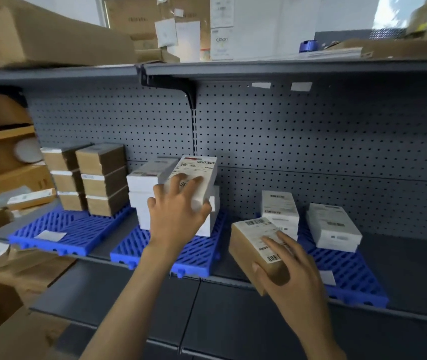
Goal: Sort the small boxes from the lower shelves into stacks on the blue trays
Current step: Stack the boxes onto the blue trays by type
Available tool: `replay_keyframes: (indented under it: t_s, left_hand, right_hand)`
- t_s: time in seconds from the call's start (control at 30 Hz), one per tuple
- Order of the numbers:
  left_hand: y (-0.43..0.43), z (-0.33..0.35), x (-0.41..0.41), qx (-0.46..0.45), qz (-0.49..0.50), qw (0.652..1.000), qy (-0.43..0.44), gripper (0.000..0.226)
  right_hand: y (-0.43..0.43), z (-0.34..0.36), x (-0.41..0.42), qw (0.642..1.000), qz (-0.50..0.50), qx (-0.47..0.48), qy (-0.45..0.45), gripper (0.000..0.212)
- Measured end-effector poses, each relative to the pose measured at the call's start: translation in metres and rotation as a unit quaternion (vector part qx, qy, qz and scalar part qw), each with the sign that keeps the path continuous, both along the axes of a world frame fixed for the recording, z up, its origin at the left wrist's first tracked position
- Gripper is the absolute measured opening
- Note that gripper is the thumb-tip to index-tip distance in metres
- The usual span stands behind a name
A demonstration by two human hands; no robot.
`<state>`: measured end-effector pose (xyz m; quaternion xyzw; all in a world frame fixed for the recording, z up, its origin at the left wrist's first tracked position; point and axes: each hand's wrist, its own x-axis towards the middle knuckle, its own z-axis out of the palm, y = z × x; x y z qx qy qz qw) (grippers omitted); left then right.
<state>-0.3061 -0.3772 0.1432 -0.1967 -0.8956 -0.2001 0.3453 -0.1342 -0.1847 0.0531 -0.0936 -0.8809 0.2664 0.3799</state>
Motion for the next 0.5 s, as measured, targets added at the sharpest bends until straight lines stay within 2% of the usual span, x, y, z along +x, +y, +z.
replay_keyframes:
  t_s: [0.23, 0.5]
  left_hand:
    - [0.034, 0.004, -0.072, -0.046, 0.018, 0.998, -0.028, 0.055]
    - [0.048, -0.009, -0.109, -0.073, 0.008, 0.994, -0.082, 0.055]
  right_hand:
    - [0.018, -0.004, -0.052, 1.000, -0.012, 0.002, -0.017, 0.054]
    - [0.028, -0.005, -0.080, 0.999, -0.025, 0.015, -0.020, 0.055]
